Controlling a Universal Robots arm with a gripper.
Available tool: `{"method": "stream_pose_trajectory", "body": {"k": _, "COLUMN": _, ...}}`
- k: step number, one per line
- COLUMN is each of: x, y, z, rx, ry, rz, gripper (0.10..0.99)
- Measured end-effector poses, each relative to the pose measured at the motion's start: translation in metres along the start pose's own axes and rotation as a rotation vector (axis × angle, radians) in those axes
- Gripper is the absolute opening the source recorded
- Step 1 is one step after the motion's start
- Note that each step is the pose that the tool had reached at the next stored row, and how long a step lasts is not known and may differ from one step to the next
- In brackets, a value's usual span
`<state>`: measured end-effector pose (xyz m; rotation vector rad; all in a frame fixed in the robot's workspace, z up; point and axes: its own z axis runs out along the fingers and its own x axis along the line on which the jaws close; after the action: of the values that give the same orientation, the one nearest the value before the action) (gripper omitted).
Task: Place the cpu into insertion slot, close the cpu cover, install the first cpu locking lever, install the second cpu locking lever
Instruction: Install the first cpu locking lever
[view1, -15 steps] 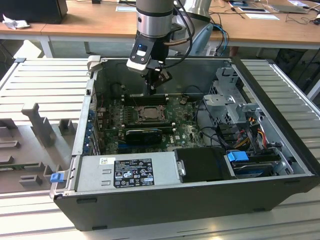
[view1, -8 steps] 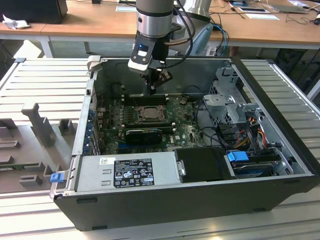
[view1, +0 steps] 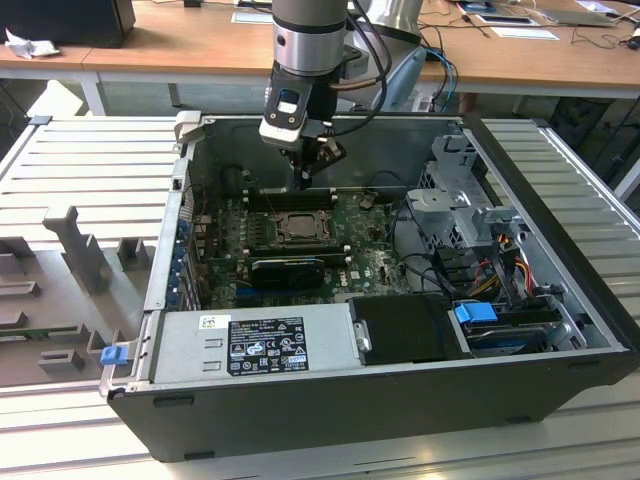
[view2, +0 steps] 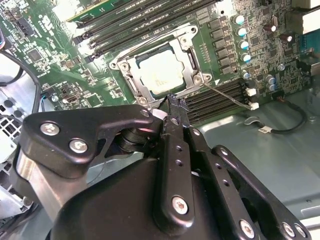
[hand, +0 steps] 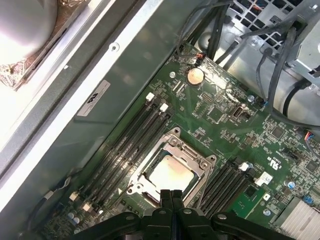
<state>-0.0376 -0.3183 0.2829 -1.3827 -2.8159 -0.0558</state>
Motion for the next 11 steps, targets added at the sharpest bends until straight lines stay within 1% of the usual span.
{"method": "stream_pose_trajectory", "body": {"k": 11, "x": 0.0, "y": 0.0, "z": 0.0, "rx": 0.001, "ry": 0.0019, "rz": -0.062, "gripper": 0.106}}
